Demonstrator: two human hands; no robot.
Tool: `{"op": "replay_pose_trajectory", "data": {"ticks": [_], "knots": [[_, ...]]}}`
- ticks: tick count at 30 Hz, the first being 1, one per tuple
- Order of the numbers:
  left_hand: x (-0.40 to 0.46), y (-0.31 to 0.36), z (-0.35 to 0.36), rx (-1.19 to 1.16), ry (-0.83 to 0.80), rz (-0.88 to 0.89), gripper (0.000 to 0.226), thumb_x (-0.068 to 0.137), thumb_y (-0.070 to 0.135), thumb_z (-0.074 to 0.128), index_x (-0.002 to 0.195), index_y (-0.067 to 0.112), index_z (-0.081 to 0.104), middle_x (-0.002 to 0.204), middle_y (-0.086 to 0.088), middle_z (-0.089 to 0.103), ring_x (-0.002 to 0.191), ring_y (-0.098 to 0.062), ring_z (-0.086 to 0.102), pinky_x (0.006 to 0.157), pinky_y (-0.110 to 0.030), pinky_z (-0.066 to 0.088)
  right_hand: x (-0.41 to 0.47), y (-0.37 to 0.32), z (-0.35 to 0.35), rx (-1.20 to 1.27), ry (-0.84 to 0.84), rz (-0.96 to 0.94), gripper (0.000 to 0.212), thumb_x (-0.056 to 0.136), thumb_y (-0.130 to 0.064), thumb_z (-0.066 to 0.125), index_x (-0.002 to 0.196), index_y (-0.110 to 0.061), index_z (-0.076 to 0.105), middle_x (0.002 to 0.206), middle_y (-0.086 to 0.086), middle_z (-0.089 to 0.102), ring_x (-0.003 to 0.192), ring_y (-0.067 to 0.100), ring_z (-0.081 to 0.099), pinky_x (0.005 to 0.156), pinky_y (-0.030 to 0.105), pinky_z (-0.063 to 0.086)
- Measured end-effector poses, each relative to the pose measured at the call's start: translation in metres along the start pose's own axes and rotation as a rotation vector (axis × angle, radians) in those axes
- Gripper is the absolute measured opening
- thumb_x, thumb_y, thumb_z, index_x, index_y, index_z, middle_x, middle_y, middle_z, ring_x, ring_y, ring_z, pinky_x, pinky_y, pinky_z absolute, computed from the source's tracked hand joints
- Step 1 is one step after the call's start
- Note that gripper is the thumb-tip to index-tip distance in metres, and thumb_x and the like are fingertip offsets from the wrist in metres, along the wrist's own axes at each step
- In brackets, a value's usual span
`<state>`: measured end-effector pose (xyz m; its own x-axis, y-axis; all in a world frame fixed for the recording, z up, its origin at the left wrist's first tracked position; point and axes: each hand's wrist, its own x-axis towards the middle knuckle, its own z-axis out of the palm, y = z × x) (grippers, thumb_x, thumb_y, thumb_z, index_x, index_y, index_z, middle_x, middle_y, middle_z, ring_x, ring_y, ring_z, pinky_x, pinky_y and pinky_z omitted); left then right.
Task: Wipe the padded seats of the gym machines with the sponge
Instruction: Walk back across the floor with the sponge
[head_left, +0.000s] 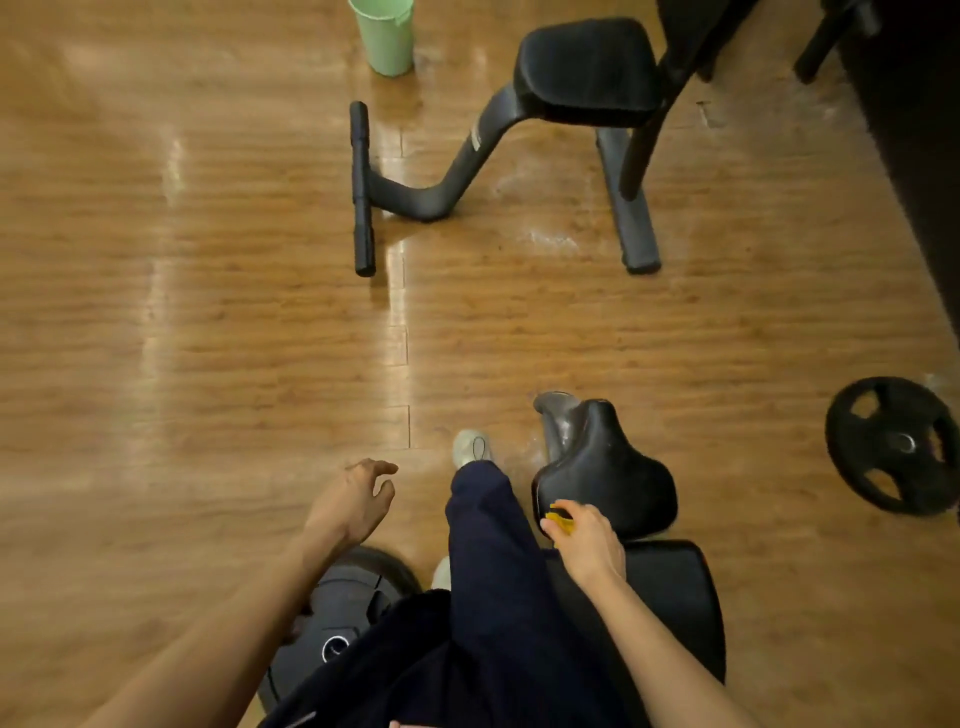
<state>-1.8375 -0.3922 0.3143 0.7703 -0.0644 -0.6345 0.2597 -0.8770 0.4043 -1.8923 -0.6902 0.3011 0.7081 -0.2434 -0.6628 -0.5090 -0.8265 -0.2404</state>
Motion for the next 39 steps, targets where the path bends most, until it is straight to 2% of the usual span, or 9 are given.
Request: {"op": "replay_pose_trajectory", "data": {"ticks": [5, 9, 13, 17, 21, 25, 29, 35, 39], "knots": [[0.036, -0.039, -0.051, -0.083, 0.009, -0.181, 0.034, 0.099, 0.026, 0.047, 0.131, 0.021, 0.058, 0.134, -0.006, 0.060, 0.116, -0.025, 0.059, 0.093, -0.033, 0.048, 0.066, -0.076, -0.043, -0.097, -0.036, -0.094, 0.036, 0.096, -0.042, 0.051, 0.128, -0.028, 0.057, 0.124, 0.001, 0.058, 0.116, 0.022, 0.055, 0.086, 0.034, 0.049], [0.054, -0.062, -0.092, -0.197, 0.099, -0.335, 0.035, 0.098, 0.022, 0.049, 0.131, 0.016, 0.059, 0.132, -0.008, 0.062, 0.117, -0.029, 0.059, 0.092, -0.034, 0.048, 0.115, -0.156, -0.081, -0.179, -0.073, -0.239, 0.030, 0.097, -0.038, 0.050, 0.121, -0.027, 0.061, 0.121, 0.002, 0.060, 0.112, 0.025, 0.057, 0.082, 0.034, 0.048], [0.068, -0.090, -0.130, -0.306, 0.171, -0.452, 0.035, 0.098, 0.020, 0.049, 0.130, 0.013, 0.060, 0.128, -0.010, 0.064, 0.114, -0.030, 0.061, 0.091, -0.034, 0.047, 0.160, -0.240, -0.099, -0.227, -0.097, -0.373, 0.032, 0.095, -0.040, 0.052, 0.121, -0.026, 0.063, 0.119, 0.001, 0.062, 0.112, 0.024, 0.056, 0.088, 0.037, 0.049], [0.096, -0.121, -0.173, -0.359, 0.185, -0.525, 0.035, 0.098, 0.021, 0.048, 0.131, 0.014, 0.060, 0.128, -0.009, 0.064, 0.114, -0.029, 0.061, 0.091, -0.034, 0.047, 0.204, -0.323, -0.100, -0.240, -0.136, -0.440, 0.032, 0.095, -0.044, 0.052, 0.121, -0.029, 0.063, 0.121, -0.001, 0.062, 0.113, 0.023, 0.056, 0.075, 0.030, 0.046], [0.143, -0.160, -0.231, -0.362, 0.131, -0.517, 0.036, 0.098, 0.024, 0.046, 0.132, 0.017, 0.058, 0.124, -0.006, 0.066, 0.109, -0.025, 0.064, 0.090, -0.031, 0.049, 0.249, -0.391, -0.092, -0.218, -0.158, -0.381, 0.036, 0.092, -0.049, 0.054, 0.121, -0.031, 0.064, 0.119, 0.002, 0.065, 0.104, 0.025, 0.063, 0.070, 0.030, 0.049], [0.198, -0.195, -0.309, -0.305, 0.080, -0.438, 0.036, 0.098, 0.027, 0.044, 0.132, 0.021, 0.057, 0.130, -0.002, 0.064, 0.111, -0.021, 0.063, 0.092, -0.030, 0.050, 0.276, -0.445, -0.087, -0.177, -0.144, -0.276, 0.031, 0.092, -0.041, 0.058, 0.117, -0.027, 0.067, 0.111, 0.000, 0.070, 0.101, 0.022, 0.064, 0.078, 0.032, 0.052], [0.254, -0.215, -0.396, -0.270, 0.104, -0.349, 0.036, 0.098, 0.026, 0.046, 0.131, 0.019, 0.059, 0.134, -0.002, 0.060, 0.121, -0.022, 0.058, 0.098, -0.032, 0.046, 0.292, -0.490, -0.088, -0.134, -0.135, -0.156, 0.030, 0.090, -0.044, 0.060, 0.113, -0.026, 0.069, 0.095, 0.001, 0.073, 0.076, 0.020, 0.062, 0.060, 0.027, 0.043], [0.339, -0.240, -0.495, -0.285, 0.124, -0.300, 0.035, 0.098, 0.026, 0.047, 0.131, 0.019, 0.059, 0.137, -0.003, 0.058, 0.126, -0.022, 0.053, 0.101, -0.031, 0.044, 0.323, -0.560, -0.094, -0.133, -0.142, -0.028, 0.027, 0.091, -0.040, 0.060, 0.111, -0.025, 0.069, 0.096, -0.002, 0.072, 0.082, 0.018, 0.064, 0.062, 0.025, 0.042], [0.391, -0.264, -0.546, -0.299, 0.122, -0.327, 0.035, 0.100, 0.025, 0.047, 0.132, 0.018, 0.058, 0.139, -0.003, 0.056, 0.129, -0.022, 0.051, 0.102, -0.029, 0.040, 0.366, -0.624, -0.098, -0.146, -0.176, 0.024, 0.022, 0.092, -0.040, 0.059, 0.106, -0.026, 0.069, 0.078, -0.008, 0.070, 0.066, 0.009, 0.061, 0.053, 0.023, 0.044]]}}
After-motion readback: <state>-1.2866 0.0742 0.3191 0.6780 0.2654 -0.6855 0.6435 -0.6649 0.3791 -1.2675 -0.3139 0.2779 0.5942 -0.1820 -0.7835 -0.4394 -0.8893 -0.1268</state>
